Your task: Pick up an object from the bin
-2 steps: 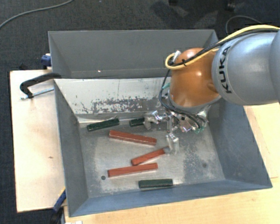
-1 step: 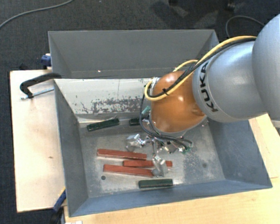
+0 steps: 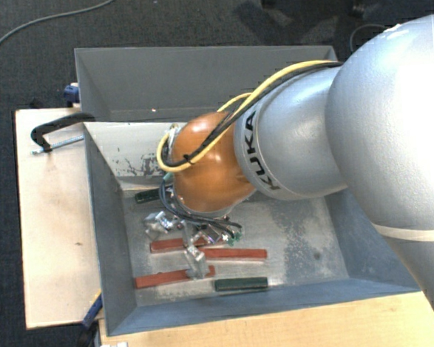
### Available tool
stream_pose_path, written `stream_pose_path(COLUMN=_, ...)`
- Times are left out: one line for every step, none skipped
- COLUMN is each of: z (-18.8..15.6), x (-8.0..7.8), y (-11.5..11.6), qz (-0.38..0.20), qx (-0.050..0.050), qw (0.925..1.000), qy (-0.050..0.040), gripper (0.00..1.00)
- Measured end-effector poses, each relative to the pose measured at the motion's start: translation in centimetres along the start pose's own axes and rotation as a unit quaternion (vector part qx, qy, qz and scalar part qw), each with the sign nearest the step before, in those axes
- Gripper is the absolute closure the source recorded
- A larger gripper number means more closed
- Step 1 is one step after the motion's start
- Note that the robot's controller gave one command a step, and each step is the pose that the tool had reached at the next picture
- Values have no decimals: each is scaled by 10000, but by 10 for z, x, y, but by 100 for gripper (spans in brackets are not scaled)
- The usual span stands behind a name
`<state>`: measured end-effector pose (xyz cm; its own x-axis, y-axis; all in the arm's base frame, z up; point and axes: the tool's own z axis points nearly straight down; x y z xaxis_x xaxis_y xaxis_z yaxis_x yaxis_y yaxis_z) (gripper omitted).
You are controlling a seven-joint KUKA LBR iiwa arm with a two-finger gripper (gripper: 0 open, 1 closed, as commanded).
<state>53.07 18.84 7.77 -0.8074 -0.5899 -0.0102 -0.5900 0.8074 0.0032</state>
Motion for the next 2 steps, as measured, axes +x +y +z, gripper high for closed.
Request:
stream_pose_path(z=1, x=3, y=-5, qz=40, qx=11, qw=10000, qy=23, gripper=100)
stream_pose_path(z=-127, x=5, y=-16, qz=-471, qx=37, qw=9989, qy=-22, gripper=100)
